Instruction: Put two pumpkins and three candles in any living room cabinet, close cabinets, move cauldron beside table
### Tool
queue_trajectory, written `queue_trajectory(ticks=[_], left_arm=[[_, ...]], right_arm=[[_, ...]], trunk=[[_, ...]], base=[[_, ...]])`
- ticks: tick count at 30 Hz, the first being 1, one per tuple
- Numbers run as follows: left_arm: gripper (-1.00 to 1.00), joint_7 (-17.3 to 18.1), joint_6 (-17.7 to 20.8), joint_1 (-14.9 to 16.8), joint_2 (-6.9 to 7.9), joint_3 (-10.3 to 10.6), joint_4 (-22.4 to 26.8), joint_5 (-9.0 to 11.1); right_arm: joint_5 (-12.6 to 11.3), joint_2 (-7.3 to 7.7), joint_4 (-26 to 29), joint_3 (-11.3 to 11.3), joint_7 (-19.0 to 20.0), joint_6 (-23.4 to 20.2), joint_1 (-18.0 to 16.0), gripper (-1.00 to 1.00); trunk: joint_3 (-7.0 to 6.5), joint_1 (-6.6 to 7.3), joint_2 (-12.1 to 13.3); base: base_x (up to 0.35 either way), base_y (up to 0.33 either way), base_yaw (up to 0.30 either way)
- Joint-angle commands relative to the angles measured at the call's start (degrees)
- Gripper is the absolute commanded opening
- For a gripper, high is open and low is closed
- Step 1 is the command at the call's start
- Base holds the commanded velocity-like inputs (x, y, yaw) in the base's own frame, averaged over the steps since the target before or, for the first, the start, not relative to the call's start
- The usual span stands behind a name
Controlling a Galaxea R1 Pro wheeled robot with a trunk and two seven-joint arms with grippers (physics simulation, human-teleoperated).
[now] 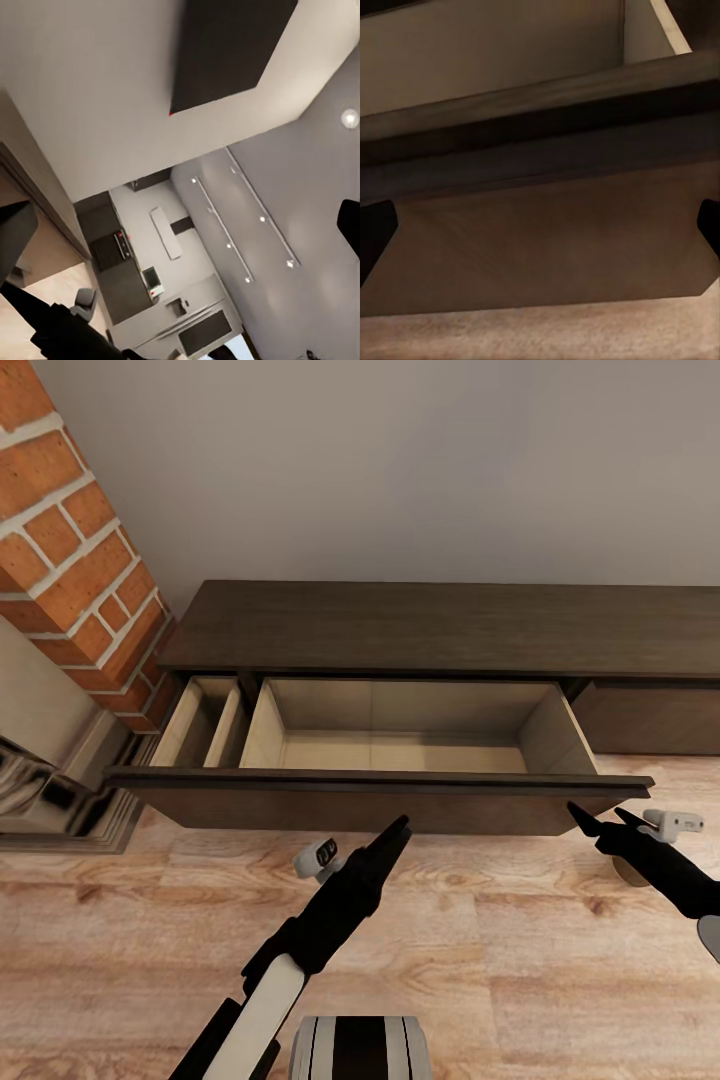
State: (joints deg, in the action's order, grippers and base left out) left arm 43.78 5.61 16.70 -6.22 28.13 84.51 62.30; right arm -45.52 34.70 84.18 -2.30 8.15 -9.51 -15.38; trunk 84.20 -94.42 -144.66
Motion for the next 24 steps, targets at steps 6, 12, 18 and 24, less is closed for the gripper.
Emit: queue_trajectory(ticks=[6,12,18,24], left_arm=[[1.0,0.8,0.1,0.0,0.14,0.0,0.0,0.2],[1.0,1.0,0.2,0.0,0.38,-0.3,-0.1,0.2],[1.0,0.9,0.3,0.0,0.46,-0.3,-0.1,0.2],[1.0,0.9,0.3,0.0,0.53,-0.4,-0.2,0.1]], right_arm=[[0.1,-0.02,-0.1,0.1,0.0,0.0,0.0,1.0],[0.1,-0.32,-0.1,0.2,0.1,0.0,0.0,1.0],[0.5,-2.01,-0.1,0.2,0.3,0.0,0.0,1.0],[3.6,-2.97,-0.1,0.2,0.4,0.1,0.0,1.0]], trunk=[[0.0,0.0,0.0],[0.0,0.0,0.0],[-0.22,0.03,0.0],[-1.55,0.18,0.1]], base=[[0.0,0.0,0.0],[0.0,0.0,0.0],[0.0,0.0,0.0],[0.0,0.0,0.0]])
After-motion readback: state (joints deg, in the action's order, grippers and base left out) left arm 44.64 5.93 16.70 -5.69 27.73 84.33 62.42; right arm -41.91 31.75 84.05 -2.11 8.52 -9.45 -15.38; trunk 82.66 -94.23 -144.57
